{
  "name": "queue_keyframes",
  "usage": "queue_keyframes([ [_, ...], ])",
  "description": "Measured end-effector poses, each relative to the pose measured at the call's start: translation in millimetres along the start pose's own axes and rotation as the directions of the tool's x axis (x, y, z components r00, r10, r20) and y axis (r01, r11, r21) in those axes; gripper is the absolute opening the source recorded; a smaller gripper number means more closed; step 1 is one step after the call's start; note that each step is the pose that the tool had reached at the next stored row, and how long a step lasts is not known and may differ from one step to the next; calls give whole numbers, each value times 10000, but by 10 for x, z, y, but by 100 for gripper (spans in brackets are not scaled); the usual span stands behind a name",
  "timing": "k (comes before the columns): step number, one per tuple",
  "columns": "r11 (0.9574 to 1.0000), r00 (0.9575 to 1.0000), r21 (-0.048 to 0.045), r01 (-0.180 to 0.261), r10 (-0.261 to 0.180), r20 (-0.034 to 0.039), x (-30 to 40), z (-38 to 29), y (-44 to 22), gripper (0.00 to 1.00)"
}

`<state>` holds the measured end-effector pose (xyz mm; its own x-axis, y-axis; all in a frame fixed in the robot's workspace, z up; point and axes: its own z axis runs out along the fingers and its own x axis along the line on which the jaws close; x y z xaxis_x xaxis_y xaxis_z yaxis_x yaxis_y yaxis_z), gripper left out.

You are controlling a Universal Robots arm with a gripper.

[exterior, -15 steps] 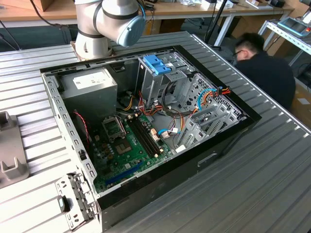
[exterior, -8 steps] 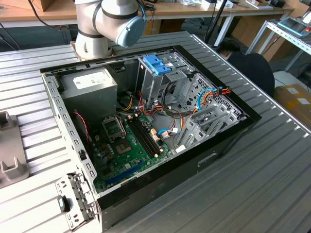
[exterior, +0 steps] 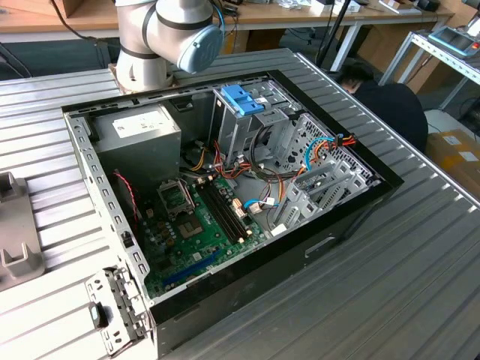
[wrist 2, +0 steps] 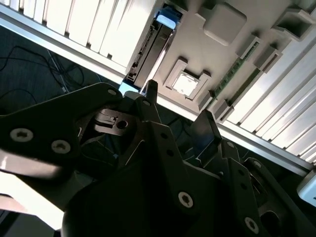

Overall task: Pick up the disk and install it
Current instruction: 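Pick up the disk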

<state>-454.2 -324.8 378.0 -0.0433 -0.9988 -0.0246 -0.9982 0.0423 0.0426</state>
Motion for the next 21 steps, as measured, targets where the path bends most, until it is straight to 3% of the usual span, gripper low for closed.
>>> queue_keyframes([
  [12, 10000, 10000, 1, 0, 0, 0, -132, 94, 52, 54],
  [21, 10000, 10000, 2, 1, -1, 0, -168, 154, 108, 54],
])
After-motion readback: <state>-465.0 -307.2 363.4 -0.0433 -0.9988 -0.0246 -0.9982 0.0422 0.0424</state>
